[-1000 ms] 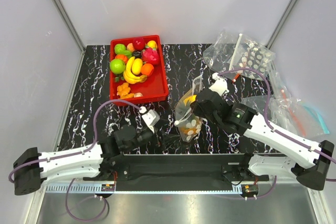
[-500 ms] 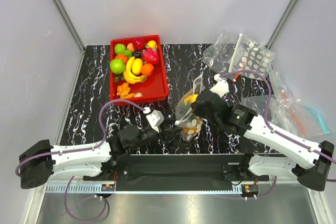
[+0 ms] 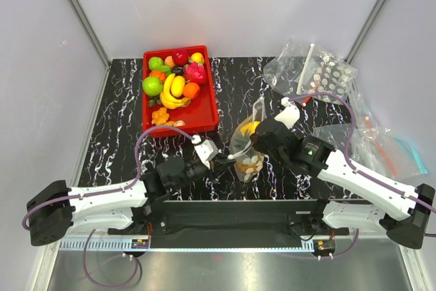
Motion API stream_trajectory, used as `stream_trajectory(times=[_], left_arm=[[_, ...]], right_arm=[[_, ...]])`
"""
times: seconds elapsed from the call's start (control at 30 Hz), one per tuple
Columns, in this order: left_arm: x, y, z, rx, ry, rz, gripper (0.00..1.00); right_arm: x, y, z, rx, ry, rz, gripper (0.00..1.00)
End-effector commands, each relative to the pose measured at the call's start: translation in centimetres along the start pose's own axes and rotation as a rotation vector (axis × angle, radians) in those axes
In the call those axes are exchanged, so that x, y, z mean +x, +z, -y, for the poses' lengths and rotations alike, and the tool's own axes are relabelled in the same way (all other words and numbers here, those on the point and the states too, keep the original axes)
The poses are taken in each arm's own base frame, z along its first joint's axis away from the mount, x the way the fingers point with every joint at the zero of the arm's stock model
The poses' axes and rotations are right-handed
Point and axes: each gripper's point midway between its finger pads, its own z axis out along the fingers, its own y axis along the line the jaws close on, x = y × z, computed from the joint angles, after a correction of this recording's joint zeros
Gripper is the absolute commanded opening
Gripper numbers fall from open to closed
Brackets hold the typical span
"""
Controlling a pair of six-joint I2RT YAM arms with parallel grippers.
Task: Place the food in the zip-top bag and seal the zipper
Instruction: Zip the zipper food storage bag at the center of the board.
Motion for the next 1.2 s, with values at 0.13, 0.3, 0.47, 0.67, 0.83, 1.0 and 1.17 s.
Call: stream_trajectory(times=[0.13,0.3,0.47,0.67,0.83,1.0,1.17], left_arm=[[-5.6,-0.3,-3.9,0.077,-0.061,0.086,0.00],[-6.7,-0.7,-4.7,0.138,0.005,0.081,0.00],[-5.7,-0.5,-4.1,0.197,0.010,0.063,0.00],[-3.9,-0.1,-2.7,0.363,-0.020,-0.015,0.00],[-3.1,-0.2,-2.8,0.385,-0.001,-0.030,0.00],[-3.4,-0.8,-3.2,0.347,0.053,-0.022,0.00],[-3.8,-1.7,-2.8,0.353,0.101,0.017,0.00]], right_arm=[[-1.0,-2.0,-1.7,-0.016,-0.011,0.035,0.01],[-0.5,-2.4,-2.2,-0.039,-0.207,-0.007,0.59],[-1.4,-3.9,-2.1,-0.118,-0.463,-0.008,0.56],[-1.7,-6.6,-5.0,-0.417,-0.841,0.006,0.32],[1.9,-9.8,-7.8,-0.775,-1.080,-0.105,0.56],[4.5,-8.4,-8.4,-0.815,-1.257,-0.264,0.55],[5.6,-7.3,-9.2,-0.858,-1.345,-0.311,0.53]])
